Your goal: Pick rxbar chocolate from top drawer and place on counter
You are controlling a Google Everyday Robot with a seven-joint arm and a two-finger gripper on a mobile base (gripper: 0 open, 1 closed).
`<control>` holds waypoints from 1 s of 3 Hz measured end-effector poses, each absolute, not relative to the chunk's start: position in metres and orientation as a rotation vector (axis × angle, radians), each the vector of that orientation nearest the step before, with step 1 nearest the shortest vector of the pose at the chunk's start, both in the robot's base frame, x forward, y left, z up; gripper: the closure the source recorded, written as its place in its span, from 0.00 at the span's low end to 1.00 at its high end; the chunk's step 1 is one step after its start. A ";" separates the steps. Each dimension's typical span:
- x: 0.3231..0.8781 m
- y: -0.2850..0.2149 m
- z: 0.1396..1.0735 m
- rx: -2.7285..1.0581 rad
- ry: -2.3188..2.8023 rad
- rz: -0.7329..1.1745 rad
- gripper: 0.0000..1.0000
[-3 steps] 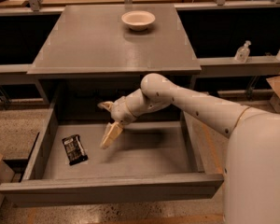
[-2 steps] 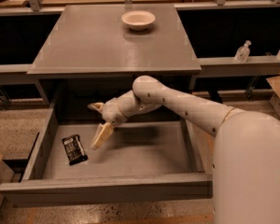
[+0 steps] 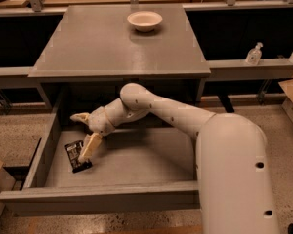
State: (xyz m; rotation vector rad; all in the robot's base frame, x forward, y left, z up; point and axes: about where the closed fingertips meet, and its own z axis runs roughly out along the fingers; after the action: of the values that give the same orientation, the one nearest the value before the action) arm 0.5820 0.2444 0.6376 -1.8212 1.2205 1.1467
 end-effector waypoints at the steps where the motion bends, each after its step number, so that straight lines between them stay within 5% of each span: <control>1: 0.567 0.259 0.634 -1.842 1.197 1.178 0.00; 3: 0.544 0.260 0.604 -1.965 1.286 1.074 0.00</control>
Offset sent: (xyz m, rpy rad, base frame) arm -0.0446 0.0219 -0.0280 -0.1136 -0.0356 0.0402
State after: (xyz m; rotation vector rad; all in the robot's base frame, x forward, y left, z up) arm 0.5436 0.2598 0.6037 -1.9648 1.2857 1.0736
